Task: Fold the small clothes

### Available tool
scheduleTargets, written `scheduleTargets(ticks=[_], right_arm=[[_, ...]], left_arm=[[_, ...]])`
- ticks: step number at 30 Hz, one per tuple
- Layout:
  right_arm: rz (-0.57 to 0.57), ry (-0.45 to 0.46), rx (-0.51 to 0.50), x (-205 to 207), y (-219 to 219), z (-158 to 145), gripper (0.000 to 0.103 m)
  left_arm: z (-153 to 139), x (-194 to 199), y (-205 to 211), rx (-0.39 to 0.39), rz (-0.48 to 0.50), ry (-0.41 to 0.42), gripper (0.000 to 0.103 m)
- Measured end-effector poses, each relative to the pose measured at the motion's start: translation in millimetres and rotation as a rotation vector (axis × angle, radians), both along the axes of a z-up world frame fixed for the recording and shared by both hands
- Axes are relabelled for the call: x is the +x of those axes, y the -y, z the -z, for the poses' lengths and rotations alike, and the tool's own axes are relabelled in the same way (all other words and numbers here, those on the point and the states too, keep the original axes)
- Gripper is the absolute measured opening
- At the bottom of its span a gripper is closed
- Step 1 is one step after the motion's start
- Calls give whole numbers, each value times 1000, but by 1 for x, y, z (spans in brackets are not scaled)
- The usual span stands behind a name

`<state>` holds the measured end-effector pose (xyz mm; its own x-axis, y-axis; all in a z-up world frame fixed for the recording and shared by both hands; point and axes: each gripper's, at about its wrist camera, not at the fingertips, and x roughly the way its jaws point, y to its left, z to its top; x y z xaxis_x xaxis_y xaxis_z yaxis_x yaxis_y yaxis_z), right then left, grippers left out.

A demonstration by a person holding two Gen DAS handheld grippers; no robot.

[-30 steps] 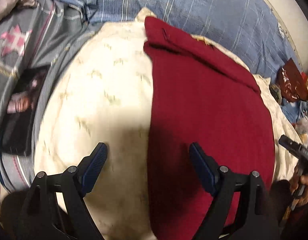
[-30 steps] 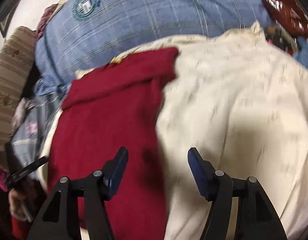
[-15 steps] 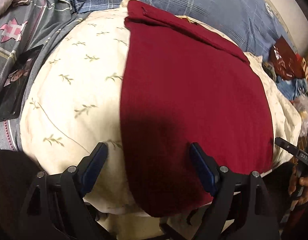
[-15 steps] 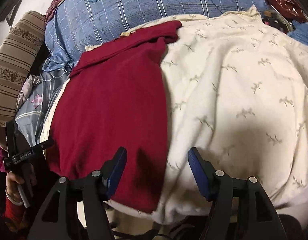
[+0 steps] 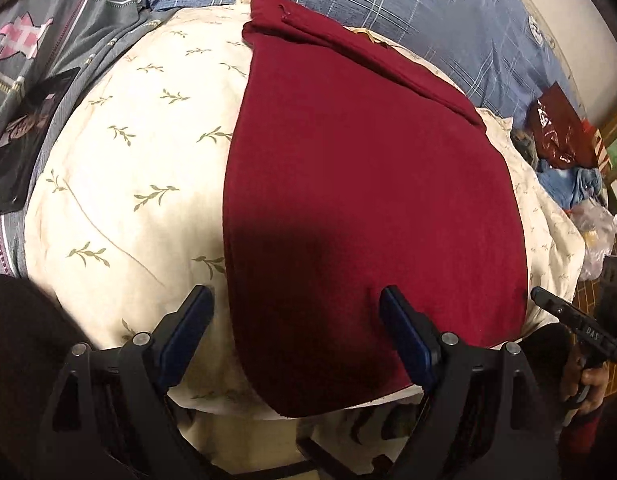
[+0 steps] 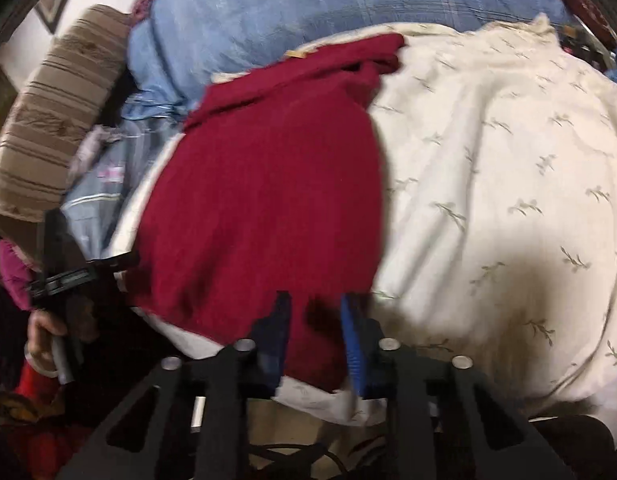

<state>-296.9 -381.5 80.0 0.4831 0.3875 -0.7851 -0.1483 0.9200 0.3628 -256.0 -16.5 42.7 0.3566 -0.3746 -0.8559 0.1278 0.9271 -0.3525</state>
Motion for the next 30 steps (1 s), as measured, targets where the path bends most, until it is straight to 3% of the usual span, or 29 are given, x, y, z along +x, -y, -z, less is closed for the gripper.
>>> scheduleTargets(ticks=[3, 6, 9, 11, 15, 18, 20, 23, 24, 25, 26, 29, 30], right_arm=[[24, -8, -96, 6, -6, 1, 28], [85, -7, -61, 9, 3, 2, 30], [120, 26, -41, 16, 8, 1, 41], [109, 35, -51, 24, 4, 5, 41], [85, -31, -29, 36, -4, 24, 41], [-50, -25, 10, 22, -26, 20, 40], [-57, -38, -24, 19, -30, 24, 40], [-28, -69, 23, 16, -21, 32, 37], [-21, -71, 31, 14, -18, 32, 32], [-15, -72, 32, 13, -17, 32, 21], [-9, -69, 33, 11, -17, 32, 15], [6, -59, 49, 9, -19, 27, 11], [-2, -49, 64, 8, -20, 23, 11]], left_arm=[[1, -1, 3, 27, 7, 17, 85], [1, -3, 5, 44, 15, 24, 85], [2, -1, 9, 52, 18, 26, 85], [2, 0, 10, 54, 18, 26, 86], [1, 0, 9, 48, 24, 22, 86], [1, -2, 7, 36, 24, 19, 87], [2, -1, 8, 36, 29, 19, 87], [2, -2, 9, 38, 33, 25, 87], [1, -2, 9, 36, 31, 28, 84], [1, -3, 8, 37, 28, 34, 67], [0, -3, 8, 41, 27, 37, 37], [0, -2, 6, 13, 45, 20, 11], [-2, -2, 7, 9, 57, 18, 7]])
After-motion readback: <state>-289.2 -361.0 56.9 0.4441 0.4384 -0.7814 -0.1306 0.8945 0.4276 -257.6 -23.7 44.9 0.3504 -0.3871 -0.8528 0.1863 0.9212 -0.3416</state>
